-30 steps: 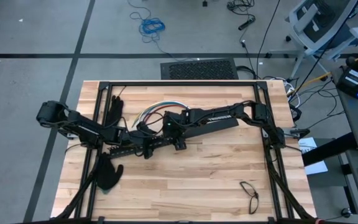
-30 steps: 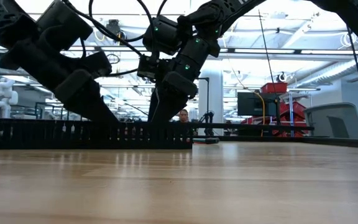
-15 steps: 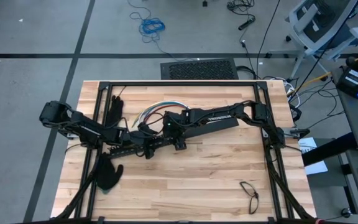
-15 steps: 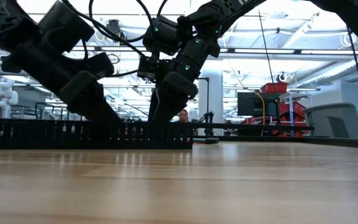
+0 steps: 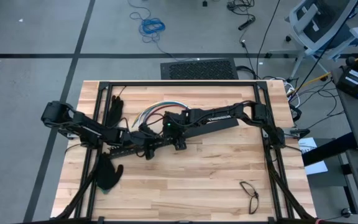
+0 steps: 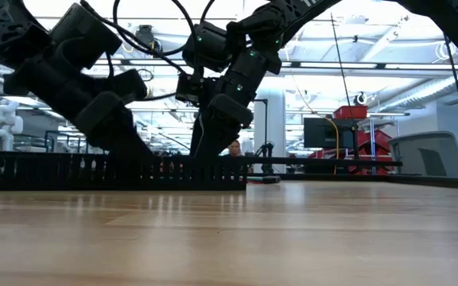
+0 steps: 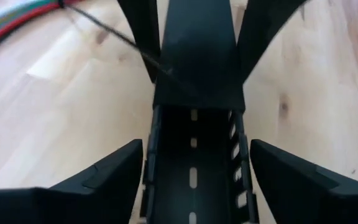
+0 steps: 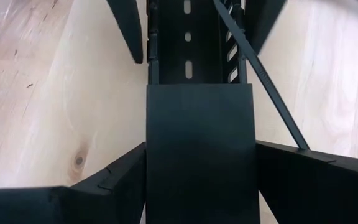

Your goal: Ziptie cables

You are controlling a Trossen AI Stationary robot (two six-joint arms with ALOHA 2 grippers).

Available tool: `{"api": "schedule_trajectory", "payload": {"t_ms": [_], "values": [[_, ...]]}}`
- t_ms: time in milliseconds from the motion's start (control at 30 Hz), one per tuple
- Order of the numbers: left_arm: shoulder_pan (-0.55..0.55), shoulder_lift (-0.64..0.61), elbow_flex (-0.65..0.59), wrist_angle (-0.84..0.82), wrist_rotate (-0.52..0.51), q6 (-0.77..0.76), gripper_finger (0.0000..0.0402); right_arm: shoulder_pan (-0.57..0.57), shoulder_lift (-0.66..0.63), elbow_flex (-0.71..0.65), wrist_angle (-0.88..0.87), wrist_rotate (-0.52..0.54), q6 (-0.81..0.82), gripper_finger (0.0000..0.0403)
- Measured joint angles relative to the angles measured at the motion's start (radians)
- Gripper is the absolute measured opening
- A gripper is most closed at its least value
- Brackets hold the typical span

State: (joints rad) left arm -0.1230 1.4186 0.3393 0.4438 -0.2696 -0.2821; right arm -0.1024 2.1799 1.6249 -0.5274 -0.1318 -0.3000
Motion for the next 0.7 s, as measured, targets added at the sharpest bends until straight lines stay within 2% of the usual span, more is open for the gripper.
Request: {"api": "schedule_trajectory", "payload": {"t_ms": [233, 700], "values": [[0.001, 0.051, 0.000, 0.048, 0.009, 0.001, 0.0278, -0.001, 0.001, -0.001, -0.002, 0.003, 0.000, 0.0249], [0.001, 0.052, 0.000, 0.058, 0.004, 0.007, 0.0278, -0.001, 0.003, -0.002, -0.006, 0.006, 0.000, 0.0249]]}}
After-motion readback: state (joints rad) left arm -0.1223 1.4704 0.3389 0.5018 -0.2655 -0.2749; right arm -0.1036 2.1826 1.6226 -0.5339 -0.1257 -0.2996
